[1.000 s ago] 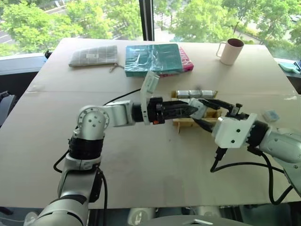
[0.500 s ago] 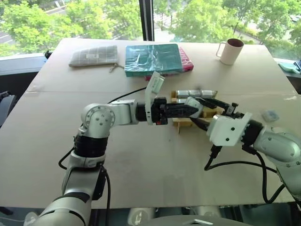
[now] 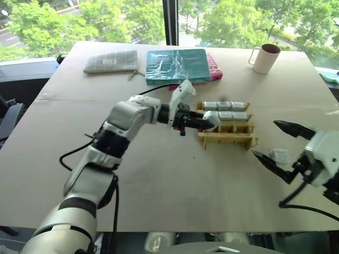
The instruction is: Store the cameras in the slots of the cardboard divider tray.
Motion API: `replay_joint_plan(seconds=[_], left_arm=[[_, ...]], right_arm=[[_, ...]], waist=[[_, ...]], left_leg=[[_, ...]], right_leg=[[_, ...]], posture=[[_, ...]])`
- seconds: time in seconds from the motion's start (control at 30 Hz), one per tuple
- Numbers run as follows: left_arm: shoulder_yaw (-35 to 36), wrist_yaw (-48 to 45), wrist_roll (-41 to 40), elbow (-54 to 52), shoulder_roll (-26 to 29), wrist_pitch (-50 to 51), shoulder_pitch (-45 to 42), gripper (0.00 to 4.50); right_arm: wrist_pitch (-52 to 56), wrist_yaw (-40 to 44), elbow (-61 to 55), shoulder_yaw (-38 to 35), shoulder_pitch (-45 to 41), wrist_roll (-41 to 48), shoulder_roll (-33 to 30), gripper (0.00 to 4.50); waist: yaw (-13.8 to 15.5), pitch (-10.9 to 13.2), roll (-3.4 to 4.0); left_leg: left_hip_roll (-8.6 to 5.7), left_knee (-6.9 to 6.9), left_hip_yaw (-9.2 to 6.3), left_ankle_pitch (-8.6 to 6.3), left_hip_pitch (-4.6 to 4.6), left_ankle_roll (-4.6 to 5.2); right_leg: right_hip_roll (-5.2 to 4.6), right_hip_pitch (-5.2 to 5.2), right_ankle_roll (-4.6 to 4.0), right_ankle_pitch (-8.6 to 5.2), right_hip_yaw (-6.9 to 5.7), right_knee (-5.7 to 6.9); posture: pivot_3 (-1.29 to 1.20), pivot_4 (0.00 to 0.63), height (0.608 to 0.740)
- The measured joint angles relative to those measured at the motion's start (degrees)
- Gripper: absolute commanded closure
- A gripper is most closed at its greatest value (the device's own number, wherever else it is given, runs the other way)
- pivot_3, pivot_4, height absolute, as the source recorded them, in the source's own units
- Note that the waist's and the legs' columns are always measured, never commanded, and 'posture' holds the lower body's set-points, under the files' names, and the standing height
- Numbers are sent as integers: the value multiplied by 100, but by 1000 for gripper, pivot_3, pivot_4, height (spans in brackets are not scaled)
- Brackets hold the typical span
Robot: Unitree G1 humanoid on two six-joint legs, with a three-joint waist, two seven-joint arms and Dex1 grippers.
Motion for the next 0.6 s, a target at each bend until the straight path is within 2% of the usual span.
replay_joint_plan(seconds=[0.13, 0.27, 0.4, 0.6], left_arm=[[-104, -507, 679, 1040, -459, -842, -551, 3716], [-112, -745, 1247, 1955, -812, -1414, -948, 3716], [-112, -947, 1727, 2441, -925, -1767, -1061, 3716], [-116, -1141, 2297, 2822, -945, -2064, -1069, 3716]], right_arm=[[3, -5, -116, -509, 403, 504, -140, 0], [-87, -11, -176, -808, 915, 611, -139, 0], [-257, -76, -295, -903, 1314, 613, 26, 0], [-479, -198, -319, -879, 1490, 536, 74, 0]], waist=[[-19, 0, 0], [-11, 0, 0], [-24, 0, 0], [-1, 1, -1]], left_leg=[[5, 1, 2, -17, -1, 30], [4, 21, 2, -26, -31, 45], [1, 67, 6, -44, -54, 75], [-18, 88, 9, -64, -60, 107]], right_leg=[[-4, -4, 0, 0, 3, 4], [16, -21, -3, 2, -3, 11], [12, -26, -7, 6, 0, 17], [-15, -22, 36, 2, 6, 15]], posture=[[0, 150, 740], [0, 150, 740], [0, 150, 740], [0, 150, 740]])
